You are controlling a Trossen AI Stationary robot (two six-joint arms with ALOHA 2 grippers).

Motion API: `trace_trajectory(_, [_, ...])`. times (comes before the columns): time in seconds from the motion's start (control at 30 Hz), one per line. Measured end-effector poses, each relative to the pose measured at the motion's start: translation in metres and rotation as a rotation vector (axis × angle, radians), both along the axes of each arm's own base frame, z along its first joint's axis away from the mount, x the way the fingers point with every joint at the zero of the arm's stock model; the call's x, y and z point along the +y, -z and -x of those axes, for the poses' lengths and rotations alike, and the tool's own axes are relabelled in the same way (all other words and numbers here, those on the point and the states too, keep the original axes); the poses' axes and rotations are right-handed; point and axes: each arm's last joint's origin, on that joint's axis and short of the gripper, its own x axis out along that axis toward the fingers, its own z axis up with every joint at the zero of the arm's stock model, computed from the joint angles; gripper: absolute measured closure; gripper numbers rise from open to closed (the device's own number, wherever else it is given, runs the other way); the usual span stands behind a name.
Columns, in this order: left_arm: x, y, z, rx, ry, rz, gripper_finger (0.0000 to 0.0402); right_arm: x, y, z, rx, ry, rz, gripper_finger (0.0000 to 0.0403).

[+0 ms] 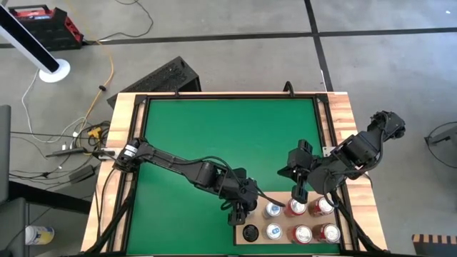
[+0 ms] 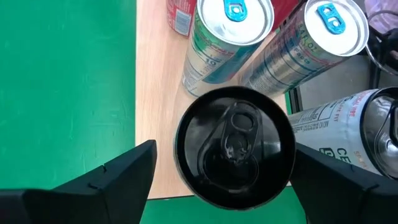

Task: Place canned beverage on shelf
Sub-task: Put the white yellow soda can on the shelf aligned with the other white yellow soda can

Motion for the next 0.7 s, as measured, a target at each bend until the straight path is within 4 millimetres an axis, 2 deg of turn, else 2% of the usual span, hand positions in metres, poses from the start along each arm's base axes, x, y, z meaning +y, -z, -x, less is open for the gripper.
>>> trace_trajectory(0.7, [-0.0004,-0.0016,-0.0019,-0.018,-0.033,0.036,0.0075,0.0002,-0.0001,-0.0002,-0.002,0.000,-0.001,0.0381])
